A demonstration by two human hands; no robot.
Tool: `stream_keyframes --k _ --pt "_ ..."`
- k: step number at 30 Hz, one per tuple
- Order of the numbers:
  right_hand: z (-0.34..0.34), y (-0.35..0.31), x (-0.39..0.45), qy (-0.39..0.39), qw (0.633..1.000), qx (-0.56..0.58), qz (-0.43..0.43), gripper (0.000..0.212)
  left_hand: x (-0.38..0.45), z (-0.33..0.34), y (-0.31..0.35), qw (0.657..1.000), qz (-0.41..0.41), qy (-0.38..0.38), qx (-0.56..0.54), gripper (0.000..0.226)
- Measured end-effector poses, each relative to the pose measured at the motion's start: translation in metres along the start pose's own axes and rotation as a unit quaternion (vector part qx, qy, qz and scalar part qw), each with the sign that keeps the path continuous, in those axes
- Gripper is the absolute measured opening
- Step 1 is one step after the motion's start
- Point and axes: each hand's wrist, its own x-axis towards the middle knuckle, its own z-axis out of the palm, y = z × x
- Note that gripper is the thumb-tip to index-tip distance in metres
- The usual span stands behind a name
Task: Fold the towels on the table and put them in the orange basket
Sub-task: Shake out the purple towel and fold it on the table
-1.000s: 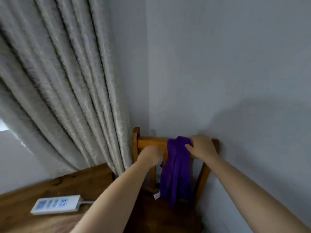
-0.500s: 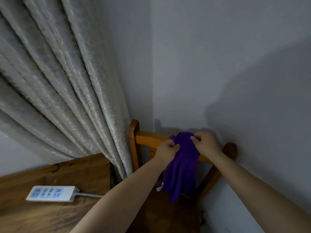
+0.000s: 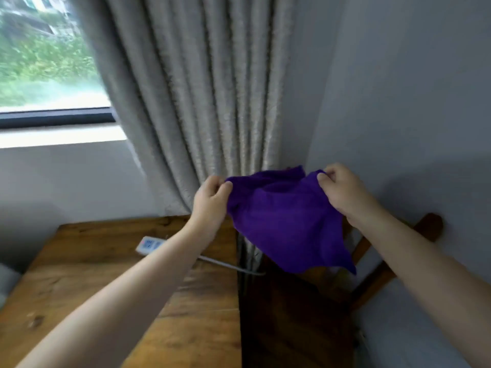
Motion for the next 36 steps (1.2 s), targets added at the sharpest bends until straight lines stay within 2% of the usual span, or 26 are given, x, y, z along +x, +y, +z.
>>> stream_keyframes --k 3,6,8,10,13,15,17,19,22,24,27,30,32,36 --pt "0.039 -0.032 -0.041 -0.068 0.997 -0.039 0.000 0.021 -0.025 -0.076 -0.005 1.000 0.007 0.028 -0.001 0.039" --pt "0.083 -0.068 -0.087 -0.164 0.966 -0.199 -0.004 0.028 -0.054 -0.163 -0.013 0.999 -0.014 0.029 -0.002 0.036" --pt "0.109 -0.089 -0.112 -0.197 0.927 -0.320 -0.018 0.019 -0.073 -0.216 -0.022 0.998 -0.012 0.032 0.059 0.030" --pt "0.137 -0.099 -0.133 -0.216 0.885 -0.412 -0.031 0.012 -0.094 -0.261 -0.035 0.985 -0.003 0.038 0.169 0.031" --pt "0.187 -0.102 -0.165 -0.255 0.841 -0.477 -0.023 0.027 -0.125 -0.325 -0.064 0.961 -0.021 0.027 0.275 0.029" --pt "0.218 -0.103 -0.180 -0.269 0.840 -0.470 -0.022 0.030 -0.142 -0.357 -0.087 0.955 -0.060 0.036 0.289 0.027" --pt "0.242 -0.109 -0.188 -0.268 0.859 -0.437 -0.025 0.029 -0.155 -0.381 -0.108 0.957 -0.107 0.063 0.263 0.029" --pt "0.267 -0.117 -0.192 -0.259 0.887 -0.382 -0.010 0.028 -0.164 -0.405 -0.123 0.949 -0.151 0.092 0.263 0.029" --pt "0.288 -0.136 -0.188 -0.244 0.937 -0.249 0.025 0.024 -0.165 -0.429 -0.129 0.923 -0.179 0.092 0.327 0.017" --pt "0.298 -0.159 -0.181 -0.206 0.966 -0.158 0.006 0.024 -0.152 -0.444 -0.113 0.921 -0.150 0.124 0.336 0.010" --pt "0.298 -0.193 -0.170 -0.141 0.985 -0.077 -0.056 0.023 -0.126 -0.456 -0.073 0.923 -0.067 0.191 0.328 0.006" --pt "0.283 -0.229 -0.160 -0.090 0.987 -0.060 -0.121 0.024 -0.110 -0.467 -0.034 0.889 -0.002 0.255 0.381 0.017" --pt "0.277 -0.236 -0.158 -0.113 0.977 -0.109 -0.145 0.023 -0.109 -0.471 -0.029 0.858 -0.017 0.230 0.459 0.018" --pt "0.287 -0.195 -0.181 -0.232 0.919 -0.287 -0.139 0.022 -0.126 -0.469 -0.072 0.767 -0.168 0.045 0.618 0.025"
